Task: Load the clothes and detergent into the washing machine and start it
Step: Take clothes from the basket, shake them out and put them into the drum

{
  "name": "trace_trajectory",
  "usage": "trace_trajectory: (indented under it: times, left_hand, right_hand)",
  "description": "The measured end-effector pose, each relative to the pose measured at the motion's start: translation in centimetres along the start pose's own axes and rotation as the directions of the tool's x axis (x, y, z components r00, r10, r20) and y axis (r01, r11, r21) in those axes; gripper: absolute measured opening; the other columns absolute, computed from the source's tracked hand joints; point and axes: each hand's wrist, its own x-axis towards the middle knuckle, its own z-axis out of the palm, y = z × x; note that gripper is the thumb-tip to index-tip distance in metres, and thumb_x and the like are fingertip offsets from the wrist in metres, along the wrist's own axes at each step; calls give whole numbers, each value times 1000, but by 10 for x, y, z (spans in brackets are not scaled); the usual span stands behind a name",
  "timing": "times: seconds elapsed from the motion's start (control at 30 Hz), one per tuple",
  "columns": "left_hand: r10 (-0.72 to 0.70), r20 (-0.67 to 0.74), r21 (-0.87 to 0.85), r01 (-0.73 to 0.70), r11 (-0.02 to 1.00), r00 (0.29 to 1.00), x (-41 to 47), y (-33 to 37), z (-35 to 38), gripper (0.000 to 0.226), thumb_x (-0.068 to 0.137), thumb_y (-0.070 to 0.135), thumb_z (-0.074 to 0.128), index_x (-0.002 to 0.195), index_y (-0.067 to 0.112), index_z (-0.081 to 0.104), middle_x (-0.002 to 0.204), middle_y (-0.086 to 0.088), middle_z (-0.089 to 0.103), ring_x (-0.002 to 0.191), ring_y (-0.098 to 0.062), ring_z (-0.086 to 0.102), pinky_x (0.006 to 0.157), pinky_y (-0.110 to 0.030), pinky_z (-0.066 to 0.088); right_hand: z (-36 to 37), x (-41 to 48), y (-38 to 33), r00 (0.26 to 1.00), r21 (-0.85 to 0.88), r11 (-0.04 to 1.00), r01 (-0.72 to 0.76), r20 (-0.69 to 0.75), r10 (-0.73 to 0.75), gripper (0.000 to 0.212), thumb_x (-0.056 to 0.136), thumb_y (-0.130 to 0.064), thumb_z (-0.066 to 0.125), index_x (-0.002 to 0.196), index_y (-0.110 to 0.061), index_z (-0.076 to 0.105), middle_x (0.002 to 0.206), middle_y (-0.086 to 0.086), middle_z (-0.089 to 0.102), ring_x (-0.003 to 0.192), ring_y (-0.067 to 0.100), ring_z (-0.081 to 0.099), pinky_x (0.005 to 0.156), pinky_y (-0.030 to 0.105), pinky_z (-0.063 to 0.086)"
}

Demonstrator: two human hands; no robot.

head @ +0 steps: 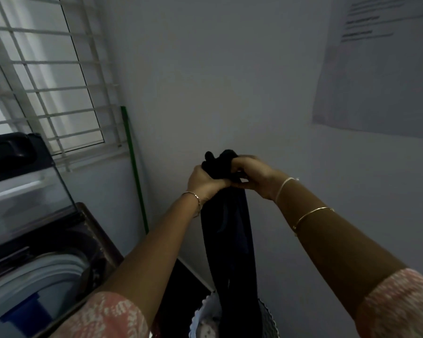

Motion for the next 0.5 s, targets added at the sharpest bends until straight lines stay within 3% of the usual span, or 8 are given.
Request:
trace_trajectory:
  times: [0.07, 0.17, 0.23, 0.3, 0.4, 0.5]
  left_hand:
    - [-56, -61, -113, 48, 992, 997, 8, -7, -4, 59, 51, 26, 80, 105, 8, 64, 95, -8, 72, 86, -24, 71, 80, -40, 59]
    - [-94, -102, -265, 64, 962, 990, 12, -4, -8, 52, 64, 16, 76, 112, 2, 60, 99, -12, 70, 88, -27, 70, 75, -37, 59]
    - [-129, -88, -356, 90, 930, 988, 13, 4, -10, 36, 71, 8, 71, 106, 3, 64, 99, -13, 70, 89, -28, 68, 70, -34, 57]
    - [-185, -45, -460, 144, 876, 982, 14, 14, -12, 23, 74, 4, 69, 97, 6, 67, 97, -13, 69, 90, -29, 66, 76, -36, 56]
    - [-264, 38, -515, 245, 821, 964, 14, 31, -14, 35, 71, 14, 73, 105, 5, 67, 107, -16, 68, 98, -33, 64, 89, -45, 54]
    - [-273, 151, -541, 310, 782, 950, 15, 50, -15, 42, 73, 26, 71, 110, 5, 68, 110, -17, 69, 98, -34, 64, 89, -44, 53]
  right_hand:
    - [-3, -6, 3, 992, -70, 994, 83, 106, -75, 18, 88, -19, 58, 106, -21, 61, 101, -3, 62, 98, 11, 58, 81, 24, 51]
    - [-13, -3, 23, 984, -299, 942, 155, 136, -118, 84, 77, -40, 74, 146, -30, 29, 140, -8, 38, 127, 10, 39, 99, 24, 41]
    - [-19, 2, 45, 989, -506, 851, 138, 120, -89, 117, 60, -52, 82, 150, -35, 10, 153, -8, 18, 141, 17, 19, 114, 37, 28]
    - [-19, 6, 70, 989, -579, 803, 140, 112, -92, 131, 51, -51, 87, 150, -33, 3, 155, -7, 16, 143, 17, 16, 117, 43, 23]
    - [-6, 9, 96, 972, -571, 790, 224, 70, -226, 143, 36, -60, 88, 148, -36, 2, 152, -9, 23, 141, 15, 25, 115, 45, 29]
    - [7, 21, 112, 934, -583, 770, 260, -52, -354, 152, 30, -70, 83, 149, -29, -1, 154, -6, 16, 144, 18, 19, 115, 49, 27]
